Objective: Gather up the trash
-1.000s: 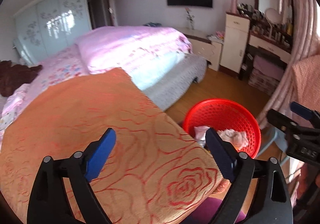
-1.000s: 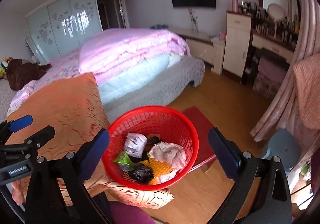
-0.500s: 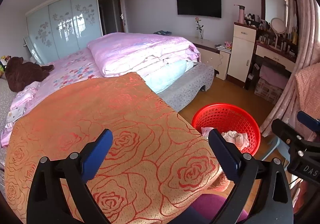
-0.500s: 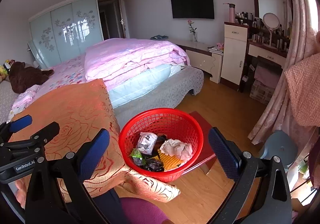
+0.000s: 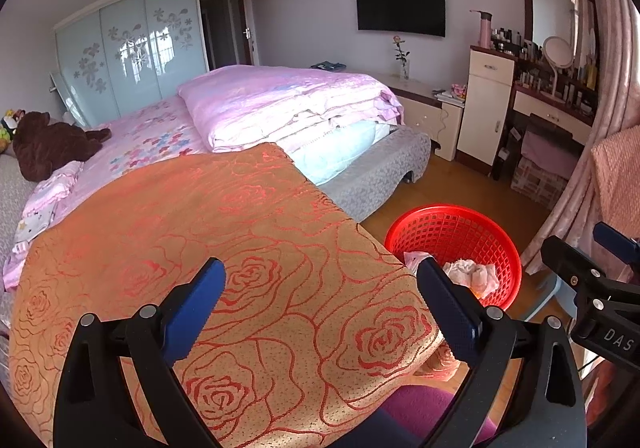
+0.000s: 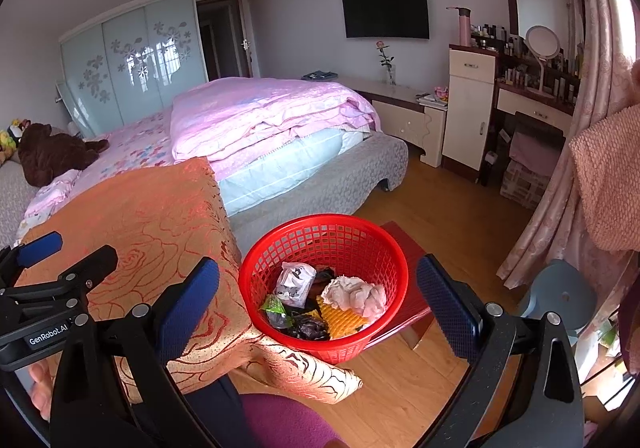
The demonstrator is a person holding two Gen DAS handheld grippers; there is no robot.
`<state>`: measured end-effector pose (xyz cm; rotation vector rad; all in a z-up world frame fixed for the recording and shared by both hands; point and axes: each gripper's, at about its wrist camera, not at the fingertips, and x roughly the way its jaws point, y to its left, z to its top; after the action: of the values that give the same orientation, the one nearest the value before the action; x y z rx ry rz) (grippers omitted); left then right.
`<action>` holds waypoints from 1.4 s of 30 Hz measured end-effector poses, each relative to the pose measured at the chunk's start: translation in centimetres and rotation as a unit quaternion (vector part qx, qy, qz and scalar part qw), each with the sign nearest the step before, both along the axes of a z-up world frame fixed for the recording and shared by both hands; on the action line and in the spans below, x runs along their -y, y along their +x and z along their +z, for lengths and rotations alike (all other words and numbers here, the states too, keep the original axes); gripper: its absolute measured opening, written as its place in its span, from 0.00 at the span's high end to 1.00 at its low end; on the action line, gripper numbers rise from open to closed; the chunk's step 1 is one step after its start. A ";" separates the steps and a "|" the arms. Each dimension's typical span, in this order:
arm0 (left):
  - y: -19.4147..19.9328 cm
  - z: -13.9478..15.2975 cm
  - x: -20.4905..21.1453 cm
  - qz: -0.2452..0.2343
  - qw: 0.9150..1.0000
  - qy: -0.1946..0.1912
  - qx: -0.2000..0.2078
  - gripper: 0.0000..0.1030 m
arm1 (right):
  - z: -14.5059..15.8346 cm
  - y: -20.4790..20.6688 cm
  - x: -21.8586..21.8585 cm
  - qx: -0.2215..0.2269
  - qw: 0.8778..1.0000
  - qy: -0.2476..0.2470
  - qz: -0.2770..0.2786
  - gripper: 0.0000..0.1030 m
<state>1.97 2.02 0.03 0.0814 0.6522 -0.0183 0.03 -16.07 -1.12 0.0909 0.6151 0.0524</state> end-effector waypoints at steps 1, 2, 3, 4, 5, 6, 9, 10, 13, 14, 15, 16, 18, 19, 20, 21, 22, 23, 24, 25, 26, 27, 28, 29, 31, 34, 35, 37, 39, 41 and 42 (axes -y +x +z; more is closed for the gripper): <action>0.0 0.0 0.1 -0.001 1.000 0.001 0.000 0.10 | 0.0 0.0 0.0 0.000 1.000 0.000 0.000 0.07; 0.0 -0.1 0.1 -0.001 1.000 0.002 0.000 0.10 | 0.0 0.0 0.0 0.000 1.000 -0.001 0.000 0.07; 0.0 -0.1 0.2 -0.001 1.000 0.004 0.000 0.10 | 0.0 0.0 0.0 0.000 1.000 -0.001 0.000 0.07; 0.0 -0.2 0.2 -0.001 1.000 0.004 0.000 0.10 | 0.0 0.0 0.0 0.000 1.000 0.000 0.000 0.07; -0.1 -0.2 0.2 -0.001 1.000 0.004 -0.001 0.10 | 0.0 0.0 0.0 0.000 1.000 0.000 0.000 0.07; -0.1 -0.2 0.2 0.000 1.000 0.003 -0.001 0.10 | 0.0 0.0 0.0 0.000 1.000 0.001 -0.001 0.07; -0.1 -0.2 0.2 0.000 1.000 0.003 -0.001 0.10 | -0.1 0.0 0.0 0.000 1.000 0.000 0.001 0.07; -0.1 -0.3 0.2 0.000 1.000 0.003 -0.001 0.10 | 0.0 0.0 0.0 0.000 1.000 0.000 0.000 0.07; -0.2 -0.4 0.2 0.000 1.000 0.003 -0.001 0.10 | 0.0 -0.1 0.0 -0.002 1.000 0.001 0.001 0.07; -0.2 -0.4 0.2 0.000 1.000 0.003 -0.001 0.10 | 0.0 -0.1 -0.1 -0.002 1.000 0.001 0.001 0.07; -0.2 -0.4 0.2 0.000 1.000 0.003 -0.001 0.10 | 0.0 -0.1 -0.1 -0.002 1.000 0.002 0.001 0.07; -0.2 -0.4 0.2 0.000 1.000 0.003 -0.001 0.10 | 0.0 -0.1 -0.1 -0.002 1.000 0.002 0.001 0.07; -0.2 -0.4 0.2 0.001 1.000 0.003 -0.001 0.10 | 0.0 -0.1 -0.1 -0.002 1.000 0.001 0.001 0.07; -0.2 -0.4 0.1 0.001 1.000 0.003 -0.001 0.10 | 0.0 -0.1 -0.1 -0.002 1.000 0.002 0.001 0.07; -0.2 -0.5 0.1 0.001 1.000 0.003 -0.001 0.10 | 0.0 -0.1 -0.1 -0.002 1.000 0.002 0.001 0.07; -0.2 -0.6 0.2 0.002 1.000 0.003 -0.002 0.10 | 0.0 -0.1 -0.1 -0.002 1.000 0.001 0.001 0.07; -0.2 -0.7 0.1 0.003 1.000 0.003 -0.002 0.10 | 0.0 -0.1 -0.1 -0.002 1.000 0.001 0.001 0.07; -0.2 -0.8 0.1 0.004 1.000 0.003 -0.002 0.10 | 0.0 -0.1 0.0 -0.002 1.000 0.002 0.001 0.07; -0.2 -0.8 0.1 0.004 1.000 0.003 -0.002 0.10 | 0.0 -0.1 0.0 -0.002 1.000 0.001 0.002 0.07; -0.2 -0.9 0.2 0.005 1.000 0.003 -0.003 0.10 | -0.1 -0.1 -0.1 -0.003 1.000 0.001 0.002 0.07; -0.2 -0.9 0.1 0.005 1.000 0.003 -0.003 0.10 | -0.1 -0.1 -0.2 -0.004 1.000 0.002 0.002 0.07; -0.2 -0.9 0.1 0.005 1.000 0.003 -0.003 0.10 | -0.2 -0.1 -0.2 -0.005 1.000 0.002 0.002 0.07; -0.2 -0.9 0.1 0.005 1.000 0.003 -0.003 0.10 | -0.2 -0.1 -0.2 -0.005 1.000 0.003 0.002 0.07; -0.2 -0.9 0.1 0.005 1.000 0.003 -0.003 0.10 | -0.2 -0.1 -0.2 -0.004 1.000 0.002 0.002 0.07; -0.2 -0.9 0.1 0.005 1.000 0.003 -0.003 0.10 | -0.2 -0.1 -0.2 -0.005 1.000 0.002 0.002 0.07; -0.2 -1.0 0.1 0.005 1.000 0.003 -0.004 0.10 | -0.1 0.0 -0.1 -0.005 1.000 0.002 0.003 0.07; -0.2 -0.9 0.1 0.005 1.000 0.002 -0.004 0.10 | -0.3 0.0 -0.2 -0.005 1.000 0.002 0.003 0.07; -0.1 -1.1 0.2 0.003 1.000 0.003 -0.006 0.10 | -0.5 0.1 -0.3 -0.006 1.000 0.003 0.003 0.07; -0.1 -1.3 0.3 0.002 1.000 0.006 -0.006 0.10 | -0.5 0.1 -0.3 -0.006 1.000 0.003 0.003 0.07; -0.2 -1.4 0.3 0.002 1.000 0.006 -0.007 0.10 | -0.5 0.1 -0.3 -0.007 1.000 0.003 0.003 0.07; -0.2 -1.4 0.3 0.002 1.000 0.006 -0.007 0.10 | -0.7 0.1 -0.3 -0.008 1.000 0.003 0.003 0.07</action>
<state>1.79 1.68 -1.36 0.0914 0.6662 -0.0106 0.12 -15.73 -1.77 0.0963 0.6317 0.0592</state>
